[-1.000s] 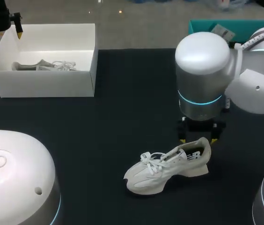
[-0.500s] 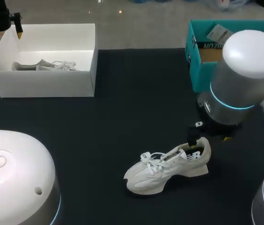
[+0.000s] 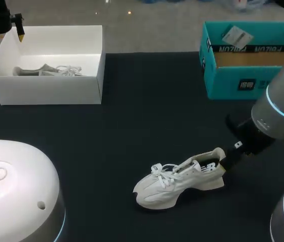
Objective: Take the shoe out of the shoebox, open the shoe tongue, remove and reinsert the insole, then place the shoe into the shoebox
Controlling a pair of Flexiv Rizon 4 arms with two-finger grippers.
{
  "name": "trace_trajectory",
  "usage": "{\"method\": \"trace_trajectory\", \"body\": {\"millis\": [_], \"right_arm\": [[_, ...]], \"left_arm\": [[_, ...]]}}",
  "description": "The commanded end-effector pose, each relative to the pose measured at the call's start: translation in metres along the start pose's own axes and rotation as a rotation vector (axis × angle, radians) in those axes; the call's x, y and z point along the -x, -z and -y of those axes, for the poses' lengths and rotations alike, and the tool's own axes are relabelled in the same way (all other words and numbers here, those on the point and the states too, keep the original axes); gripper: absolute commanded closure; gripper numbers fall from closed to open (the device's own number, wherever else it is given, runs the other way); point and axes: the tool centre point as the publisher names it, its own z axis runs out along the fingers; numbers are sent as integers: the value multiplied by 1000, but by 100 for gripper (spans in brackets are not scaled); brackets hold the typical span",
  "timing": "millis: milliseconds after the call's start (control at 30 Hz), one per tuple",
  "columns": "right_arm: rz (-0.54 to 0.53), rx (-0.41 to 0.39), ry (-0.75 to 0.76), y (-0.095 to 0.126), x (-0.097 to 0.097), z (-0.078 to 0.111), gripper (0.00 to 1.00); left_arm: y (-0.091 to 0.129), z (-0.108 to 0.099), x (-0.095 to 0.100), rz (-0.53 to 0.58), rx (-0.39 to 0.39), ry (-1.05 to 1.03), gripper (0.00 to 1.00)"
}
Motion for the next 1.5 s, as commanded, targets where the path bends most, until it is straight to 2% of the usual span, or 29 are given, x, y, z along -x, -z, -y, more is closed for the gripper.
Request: {"method": "trace_trajectory", "body": {"millis": [33,500,533,567,633,700,733,800,1300,1333,1367,1433,1500], "right_arm": [[-542,208,850,15,14,23,0],[-542,208,850,15,14,23,0],[-504,245,868,10,15,24,0],[-478,399,869,5,19,25,0],[-395,491,806,-6,31,29,0],[-273,497,763,-10,37,32,0],[-219,490,710,-14,48,32,0],[-156,503,655,-15,58,31,0],[-150,488,647,-15,62,29,0],[-125,526,657,-23,68,30,0],[-111,496,650,-31,75,33,0],[-180,525,568,-42,86,36,0],[-169,511,558,-45,94,38,0]], "left_arm": [[1,1,0,-2,3,1,0],[1,1,0,-2,3,1,0],[1,1,0,-2,3,1,0],[1,1,0,-2,3,1,0],[1,1,0,-2,3,1,0],[1,1,0,-2,3,1,0],[1,1,0,-2,3,1,0],[1,1,0,-2,3,1,0],[1,1,0,-2,3,1,0],[1,1,0,-2,3,1,0],[1,1,0,-2,3,1,0],[1,1,0,-2,3,1,0],[1,1,0,-2,3,1,0]]}}
